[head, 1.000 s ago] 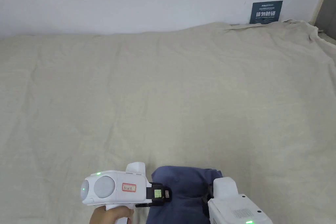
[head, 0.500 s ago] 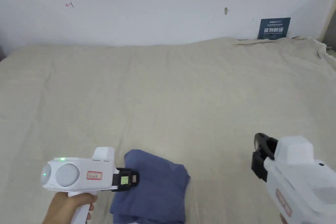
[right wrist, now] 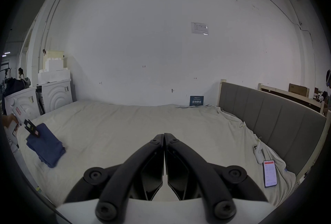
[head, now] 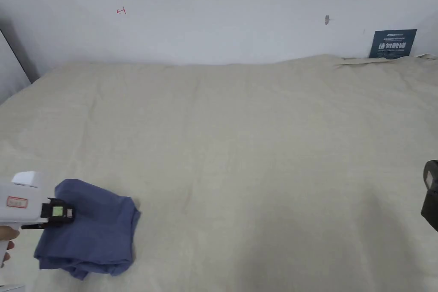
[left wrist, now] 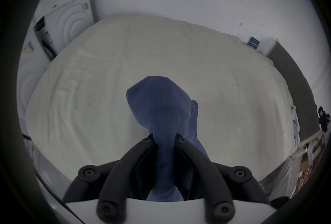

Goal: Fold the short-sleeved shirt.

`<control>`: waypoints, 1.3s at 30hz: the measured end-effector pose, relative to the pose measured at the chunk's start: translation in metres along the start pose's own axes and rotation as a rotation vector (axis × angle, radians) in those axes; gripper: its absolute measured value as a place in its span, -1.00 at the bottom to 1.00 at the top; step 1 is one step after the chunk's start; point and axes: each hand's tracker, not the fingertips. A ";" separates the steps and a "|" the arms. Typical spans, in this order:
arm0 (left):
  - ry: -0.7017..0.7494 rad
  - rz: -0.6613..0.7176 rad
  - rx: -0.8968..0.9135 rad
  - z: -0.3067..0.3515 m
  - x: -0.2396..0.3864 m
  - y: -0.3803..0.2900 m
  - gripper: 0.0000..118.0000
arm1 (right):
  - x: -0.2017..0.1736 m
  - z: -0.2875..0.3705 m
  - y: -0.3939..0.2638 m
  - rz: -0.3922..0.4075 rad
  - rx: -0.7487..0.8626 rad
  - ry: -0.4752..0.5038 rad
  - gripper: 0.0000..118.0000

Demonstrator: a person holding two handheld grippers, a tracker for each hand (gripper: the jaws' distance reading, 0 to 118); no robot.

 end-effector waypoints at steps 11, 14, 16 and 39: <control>0.089 0.185 -0.084 -0.040 -0.041 -0.020 -0.75 | -0.015 -0.011 0.002 -0.006 -0.040 -0.022 -1.00; 0.133 0.190 -0.079 -0.045 -0.039 -0.025 -0.74 | -0.017 -0.013 0.002 -0.005 -0.049 -0.018 -1.00; 0.158 0.182 -0.070 -0.048 -0.035 -0.028 -0.72 | -0.017 -0.013 0.002 -0.004 -0.052 -0.016 -1.00; 0.119 0.079 0.610 0.086 0.077 -0.017 0.96 | 0.002 0.007 0.027 0.016 0.019 0.017 -1.00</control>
